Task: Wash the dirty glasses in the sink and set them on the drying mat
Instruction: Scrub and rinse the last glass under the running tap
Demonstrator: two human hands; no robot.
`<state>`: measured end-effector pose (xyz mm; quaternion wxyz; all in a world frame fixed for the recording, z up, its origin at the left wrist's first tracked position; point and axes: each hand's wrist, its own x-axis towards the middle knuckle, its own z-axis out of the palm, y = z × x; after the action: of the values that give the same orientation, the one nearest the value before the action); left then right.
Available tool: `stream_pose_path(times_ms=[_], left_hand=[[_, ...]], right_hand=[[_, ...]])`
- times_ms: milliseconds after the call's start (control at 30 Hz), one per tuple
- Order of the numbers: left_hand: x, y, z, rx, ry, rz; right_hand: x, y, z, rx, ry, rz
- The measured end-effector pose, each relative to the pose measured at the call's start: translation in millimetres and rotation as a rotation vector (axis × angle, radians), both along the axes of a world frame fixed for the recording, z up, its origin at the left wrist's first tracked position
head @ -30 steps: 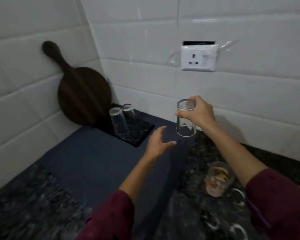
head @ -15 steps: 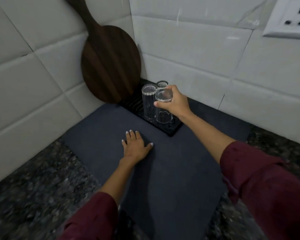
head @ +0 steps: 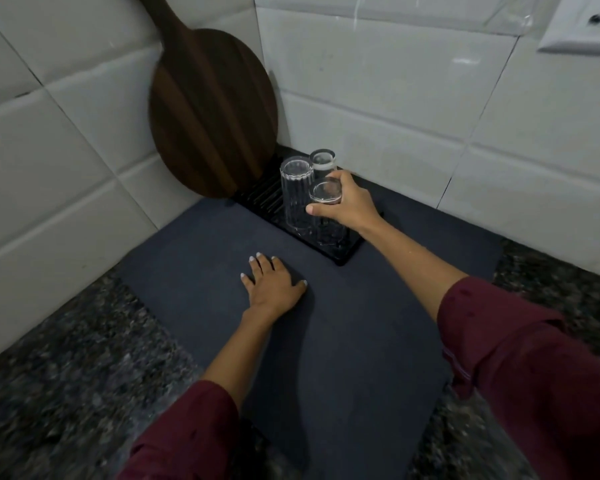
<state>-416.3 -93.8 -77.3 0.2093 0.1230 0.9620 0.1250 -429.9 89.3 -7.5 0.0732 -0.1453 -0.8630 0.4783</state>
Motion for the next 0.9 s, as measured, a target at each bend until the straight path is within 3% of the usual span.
stream_pose_path(times_ms=[167,267,400,633,767,833,900], left_hand=[[11,8,9,0.09,0.017,0.029],[36,23,22,0.205,0.138,0.022],[88,59,53,0.51,0.268,-0.03],[221,137,108,0.971,0.306,-0.376],[301,172,117,1.065,0.264,-0.516],[335,186,113,1.042,0.236,-0.57],[359,198,99,0.975,0.319,-0.577]], right_hand=[[22,4,8,-0.082,-0.016,0.003],[56,13,24,-0.16,0.037,-0.062],[127,37,54,-0.25,0.138,-0.184],[314,99,84,-0.289,0.268,-0.409],[422,125,81,-0.32,0.289,-0.552],[466,136,73,-0.335,0.272,-0.618],[501,145,62,-0.335,0.235,-0.676]])
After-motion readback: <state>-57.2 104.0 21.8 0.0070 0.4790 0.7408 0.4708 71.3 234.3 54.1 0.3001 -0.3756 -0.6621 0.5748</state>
